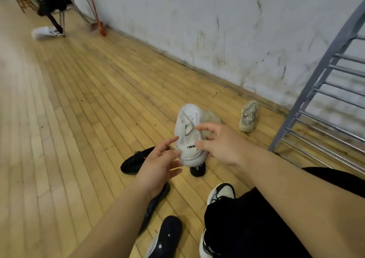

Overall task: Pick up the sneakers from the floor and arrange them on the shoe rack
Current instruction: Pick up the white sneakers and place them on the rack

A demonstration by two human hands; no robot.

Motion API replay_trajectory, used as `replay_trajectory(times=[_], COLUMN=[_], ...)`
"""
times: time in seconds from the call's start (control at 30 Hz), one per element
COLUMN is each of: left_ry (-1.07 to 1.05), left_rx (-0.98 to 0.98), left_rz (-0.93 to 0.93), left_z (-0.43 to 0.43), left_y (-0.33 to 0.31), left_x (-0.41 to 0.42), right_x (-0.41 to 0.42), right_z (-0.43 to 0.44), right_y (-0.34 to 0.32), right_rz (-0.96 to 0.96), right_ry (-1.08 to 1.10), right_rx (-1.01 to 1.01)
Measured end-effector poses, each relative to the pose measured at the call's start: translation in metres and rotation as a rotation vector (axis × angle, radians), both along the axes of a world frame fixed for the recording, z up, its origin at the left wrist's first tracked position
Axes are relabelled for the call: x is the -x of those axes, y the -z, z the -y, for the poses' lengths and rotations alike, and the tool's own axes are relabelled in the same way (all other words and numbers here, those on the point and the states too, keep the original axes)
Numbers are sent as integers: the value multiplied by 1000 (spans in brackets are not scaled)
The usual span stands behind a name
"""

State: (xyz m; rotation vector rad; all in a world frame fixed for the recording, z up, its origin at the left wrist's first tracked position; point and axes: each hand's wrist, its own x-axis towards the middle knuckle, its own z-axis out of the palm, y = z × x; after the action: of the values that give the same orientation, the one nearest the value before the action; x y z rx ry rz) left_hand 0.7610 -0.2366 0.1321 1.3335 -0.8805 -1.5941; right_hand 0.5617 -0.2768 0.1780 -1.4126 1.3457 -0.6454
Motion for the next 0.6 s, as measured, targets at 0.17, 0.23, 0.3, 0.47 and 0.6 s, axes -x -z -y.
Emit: replay_trajectory(times=[0.17, 0.23, 0.3, 0.47, 0.6], left_ry=[62, 158, 299, 677, 960], left_rx=[278, 438, 572, 843, 868], left_rz=[11, 129, 237, 466, 511], left_z=[31, 43, 51, 52, 33], left_y=[-63, -99, -132, -179, -160], left_x=[42, 70, 106, 229, 316], right_x=[32, 67, 112, 226, 286], right_z=[-4, -13, -29, -99, -157], right_y=[-60, -89, -114, -132, -91], right_rz=[30, -17, -44, 58, 93], right_ry=[102, 165, 247, 528, 735], right_rx=[348, 451, 519, 499, 432])
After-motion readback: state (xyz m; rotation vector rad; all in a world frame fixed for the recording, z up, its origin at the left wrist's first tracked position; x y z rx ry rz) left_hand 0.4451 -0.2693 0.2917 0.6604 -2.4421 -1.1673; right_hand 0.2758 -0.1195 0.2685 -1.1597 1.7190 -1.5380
